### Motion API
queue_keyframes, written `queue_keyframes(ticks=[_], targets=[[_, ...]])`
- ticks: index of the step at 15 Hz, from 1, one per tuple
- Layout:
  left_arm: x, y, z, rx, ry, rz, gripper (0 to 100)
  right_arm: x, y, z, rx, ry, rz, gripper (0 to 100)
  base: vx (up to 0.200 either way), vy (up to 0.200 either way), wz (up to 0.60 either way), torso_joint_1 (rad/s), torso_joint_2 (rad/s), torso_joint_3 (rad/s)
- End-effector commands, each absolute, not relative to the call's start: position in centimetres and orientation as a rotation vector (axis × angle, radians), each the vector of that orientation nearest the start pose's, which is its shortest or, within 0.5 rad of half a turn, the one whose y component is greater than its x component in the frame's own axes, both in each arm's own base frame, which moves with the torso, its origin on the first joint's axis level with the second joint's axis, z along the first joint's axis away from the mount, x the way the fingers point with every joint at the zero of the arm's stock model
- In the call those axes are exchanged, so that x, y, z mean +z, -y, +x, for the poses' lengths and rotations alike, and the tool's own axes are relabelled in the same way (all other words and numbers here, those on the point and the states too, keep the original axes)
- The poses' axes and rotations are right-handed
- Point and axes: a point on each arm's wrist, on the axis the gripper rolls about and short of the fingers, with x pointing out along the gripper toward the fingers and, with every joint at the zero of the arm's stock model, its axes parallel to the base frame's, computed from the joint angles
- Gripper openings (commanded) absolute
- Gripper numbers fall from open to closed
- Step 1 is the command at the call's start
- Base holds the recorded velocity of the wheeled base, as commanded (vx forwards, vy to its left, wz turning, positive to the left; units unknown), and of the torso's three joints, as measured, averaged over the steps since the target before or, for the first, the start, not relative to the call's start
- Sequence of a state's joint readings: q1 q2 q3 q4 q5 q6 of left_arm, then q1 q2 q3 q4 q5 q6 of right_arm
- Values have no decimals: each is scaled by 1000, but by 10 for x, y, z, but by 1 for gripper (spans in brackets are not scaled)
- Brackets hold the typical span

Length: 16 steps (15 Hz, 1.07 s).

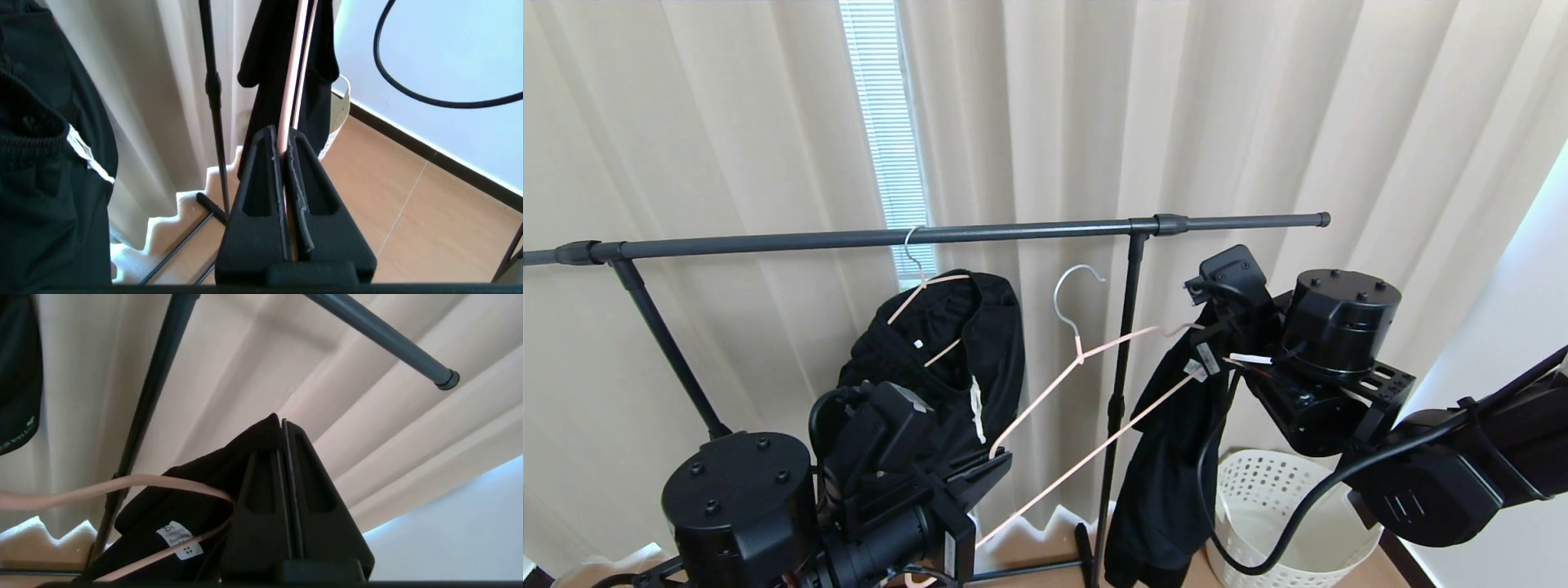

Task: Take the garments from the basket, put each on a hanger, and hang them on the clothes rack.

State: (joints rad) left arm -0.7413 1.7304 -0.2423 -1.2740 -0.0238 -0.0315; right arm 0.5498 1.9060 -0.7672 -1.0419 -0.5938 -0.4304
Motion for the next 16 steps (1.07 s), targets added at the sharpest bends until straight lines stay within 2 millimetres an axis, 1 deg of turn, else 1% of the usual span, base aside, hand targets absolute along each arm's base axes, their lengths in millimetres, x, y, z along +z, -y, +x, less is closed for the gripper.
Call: queue_keyframes(ticks=[1,3,4,6,13,16], targets=[[106,161,175,-759,-218,47,0,153,-171,289,-7,-68,-473,0,0,0,0,0,0,0],[104,162,177,-739,-221,50,0,156,-173,281,9,-57,-468,0,0,0,0,0,0,0],[104,163,179,-713,-219,54,0,157,-180,275,35,-51,-467,0,0,0,0,0,0,0],[101,167,185,-657,-204,53,0,159,-184,270,49,-42,-457,0,0,0,0,0,0,0],[99,170,188,-652,-166,29,0,166,-199,250,118,-13,-424,0,0,0,0,0,0,0],[99,169,187,-652,-163,28,0,170,-209,241,156,4,-374,0,0,0,0,0,0,0]])
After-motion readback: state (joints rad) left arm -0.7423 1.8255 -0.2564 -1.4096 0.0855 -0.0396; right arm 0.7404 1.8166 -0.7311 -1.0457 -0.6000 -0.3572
